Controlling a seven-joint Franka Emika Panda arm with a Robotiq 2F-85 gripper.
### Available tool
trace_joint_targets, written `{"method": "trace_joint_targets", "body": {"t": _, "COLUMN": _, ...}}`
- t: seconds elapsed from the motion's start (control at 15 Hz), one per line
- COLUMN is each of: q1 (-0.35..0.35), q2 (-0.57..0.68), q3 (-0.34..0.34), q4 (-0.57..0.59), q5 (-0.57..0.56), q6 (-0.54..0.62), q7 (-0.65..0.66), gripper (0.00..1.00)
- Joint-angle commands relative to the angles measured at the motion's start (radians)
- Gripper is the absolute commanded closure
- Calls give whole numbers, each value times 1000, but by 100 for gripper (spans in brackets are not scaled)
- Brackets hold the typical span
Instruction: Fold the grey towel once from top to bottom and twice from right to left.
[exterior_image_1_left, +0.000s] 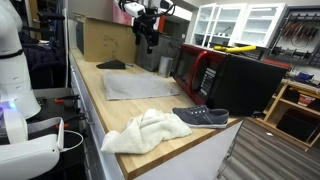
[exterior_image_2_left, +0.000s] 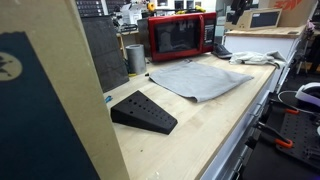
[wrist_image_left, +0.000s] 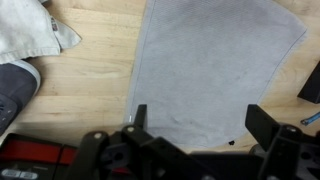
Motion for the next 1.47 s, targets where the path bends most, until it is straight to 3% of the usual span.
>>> {"method": "trace_joint_targets", "body": {"t": 0.0, "q1": -18, "q2": 60, "q3": 49, "q4": 25, "q5": 59, "q6": 31, "q7": 5, "gripper": 0}}
{"method": "trace_joint_targets", "body": {"t": 0.67, "q1": -52, "q2": 267, "q3": 115, "q4": 91, "q5": 172, "q6": 133, "q7": 12, "gripper": 0}}
{"method": "trace_joint_targets", "body": {"t": 1.07, "q1": -121, "q2": 432, "q3": 146, "q4": 195, "q5": 229, "q6": 189, "q7": 13, "gripper": 0}}
{"method": "trace_joint_targets", "body": {"t": 1.4, "q1": -174, "q2": 574, "q3": 211, "q4": 272, "q5": 231, "q6": 243, "q7": 15, "gripper": 0}}
